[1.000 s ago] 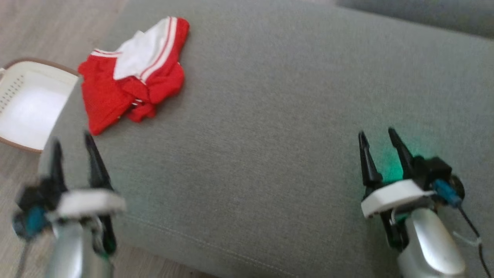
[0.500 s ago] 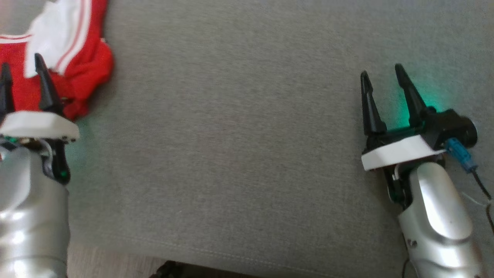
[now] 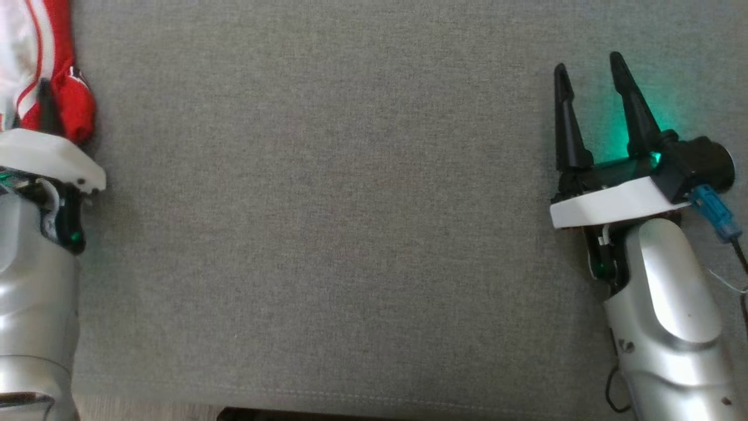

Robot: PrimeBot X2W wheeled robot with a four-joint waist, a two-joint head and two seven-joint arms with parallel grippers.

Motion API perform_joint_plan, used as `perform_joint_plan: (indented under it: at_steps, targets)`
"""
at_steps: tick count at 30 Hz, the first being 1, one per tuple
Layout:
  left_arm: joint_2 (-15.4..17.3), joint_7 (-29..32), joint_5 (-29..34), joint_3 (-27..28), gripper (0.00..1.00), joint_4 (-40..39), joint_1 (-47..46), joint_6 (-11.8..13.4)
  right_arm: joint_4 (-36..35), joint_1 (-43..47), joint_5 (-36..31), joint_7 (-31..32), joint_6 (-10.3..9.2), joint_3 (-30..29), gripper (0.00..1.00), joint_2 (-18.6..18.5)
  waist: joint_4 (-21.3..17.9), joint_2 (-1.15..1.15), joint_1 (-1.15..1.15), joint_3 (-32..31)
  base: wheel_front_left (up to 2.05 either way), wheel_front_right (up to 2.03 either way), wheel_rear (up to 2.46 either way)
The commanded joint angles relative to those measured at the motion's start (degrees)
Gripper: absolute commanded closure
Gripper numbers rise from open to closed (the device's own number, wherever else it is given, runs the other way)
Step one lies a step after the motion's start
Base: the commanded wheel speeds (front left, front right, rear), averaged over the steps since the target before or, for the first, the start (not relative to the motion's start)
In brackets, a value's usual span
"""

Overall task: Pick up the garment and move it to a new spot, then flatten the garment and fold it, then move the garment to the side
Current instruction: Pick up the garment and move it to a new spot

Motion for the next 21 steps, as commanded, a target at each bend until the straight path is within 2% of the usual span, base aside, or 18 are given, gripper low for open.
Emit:
perform_joint_plan:
  at_steps: [1, 5, 10, 16, 21]
  targets:
    - [3.19, -1.04, -0.13, -0.42, 1.0, -0.37, 1.15, 0.11, 0.77, 2.39, 0.32, 0.12, -0.04, 0.04, 0.0, -0.09, 0.14, 0.0, 0.0, -0.88, 0.0, 0.0, 0.0]
    - [4.25, -6.68, -0.75, -4.54, 1.0, -4.48, -1.13, 0.11, 1.52, 3.27, 1.06, 0.12, -0.04, -0.78, 0.0, -0.05, 0.27, 0.0, 0.0, -4.16, 0.0, 0.0, 0.0]
    - [4.29, -9.04, -1.48, -9.43, 1.0, -9.56, -3.3, 0.11, 1.95, 4.18, 3.04, 0.12, -0.04, -0.12, 0.0, -0.04, -0.7, 0.0, 0.0, -7.41, 0.0, 0.0, 0.0]
    - [0.67, -8.58, -6.26, -16.95, 1.0, -19.24, -5.16, 0.1, 2.58, 6.3, 5.58, 0.12, -0.04, 0.59, 0.0, -0.03, -4.51, 0.0, 0.0, -11.51, 0.0, 0.0, 0.0]
    - [-2.63, -7.74, -7.33, -25.15, 1.0, -25.97, -4.57, 0.1, 2.56, 8.14, 7.63, 0.12, -0.04, 1.4, 0.0, -0.02, -9.05, 0.0, 0.0, -13.91, 0.0, 0.0, 0.0]
